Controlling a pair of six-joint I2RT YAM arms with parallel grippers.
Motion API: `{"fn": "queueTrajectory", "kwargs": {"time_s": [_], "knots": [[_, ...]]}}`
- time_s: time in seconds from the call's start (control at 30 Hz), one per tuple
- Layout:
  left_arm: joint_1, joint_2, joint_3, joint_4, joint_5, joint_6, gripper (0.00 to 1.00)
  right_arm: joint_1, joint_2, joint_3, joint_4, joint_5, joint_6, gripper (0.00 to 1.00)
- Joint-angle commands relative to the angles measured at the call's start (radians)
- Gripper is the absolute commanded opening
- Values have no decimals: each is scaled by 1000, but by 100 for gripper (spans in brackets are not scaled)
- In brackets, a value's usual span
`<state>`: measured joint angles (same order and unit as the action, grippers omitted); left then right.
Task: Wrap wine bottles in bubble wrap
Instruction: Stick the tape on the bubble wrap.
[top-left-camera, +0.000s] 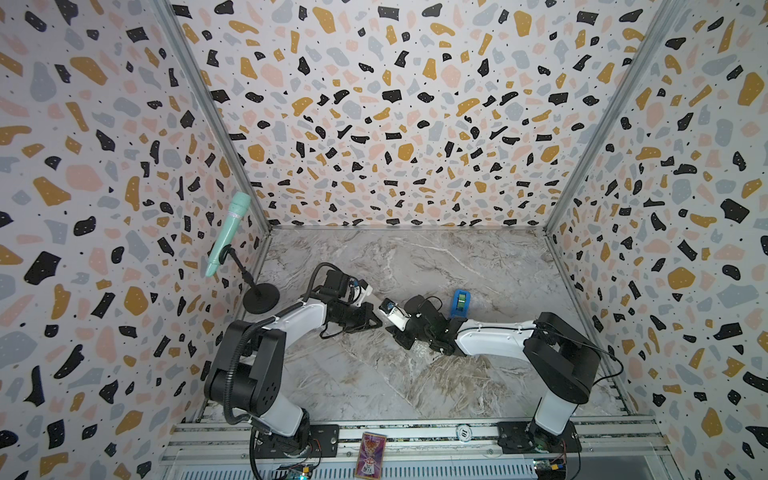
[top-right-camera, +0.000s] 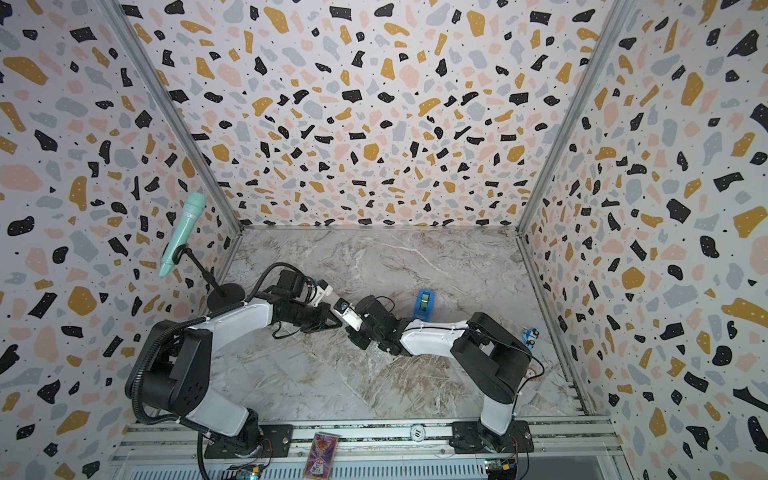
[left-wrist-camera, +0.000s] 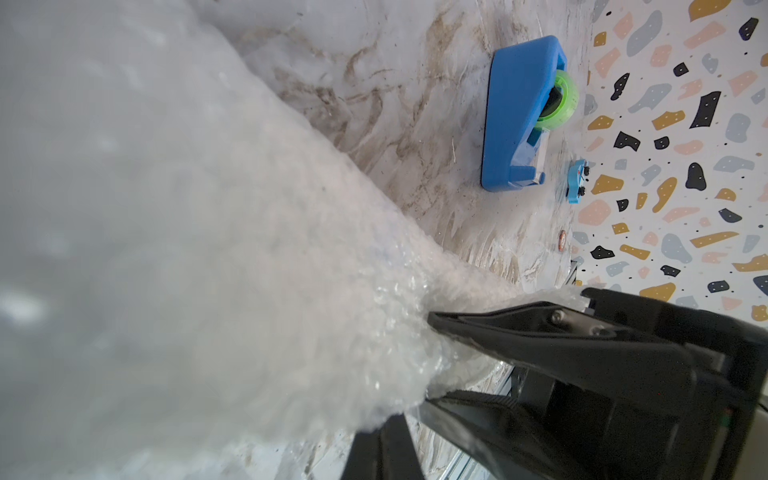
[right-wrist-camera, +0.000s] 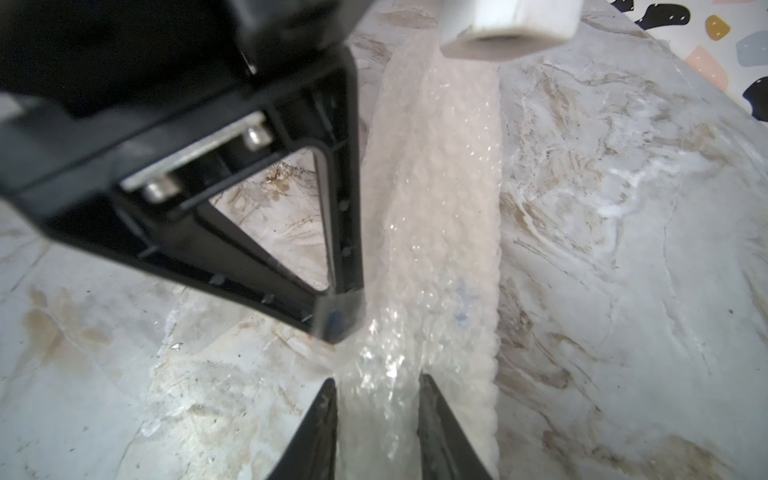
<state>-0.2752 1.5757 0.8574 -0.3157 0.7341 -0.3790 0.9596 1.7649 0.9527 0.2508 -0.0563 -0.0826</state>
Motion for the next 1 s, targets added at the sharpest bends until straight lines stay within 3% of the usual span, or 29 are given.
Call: {"fn": "queueTrajectory", "kwargs": {"time_s": [0.0,0.73,0.97], "knots": [[4,11,-3,27,-4,-22,0,8,30,-47,-155,-46,20,33],[4,-135,3,-8,46,-98,0,5,54,-53,-132,-35,37,27],[4,-168,-40,180,48,-278,0,5,45,-66,-115,-39,39,26]]}}
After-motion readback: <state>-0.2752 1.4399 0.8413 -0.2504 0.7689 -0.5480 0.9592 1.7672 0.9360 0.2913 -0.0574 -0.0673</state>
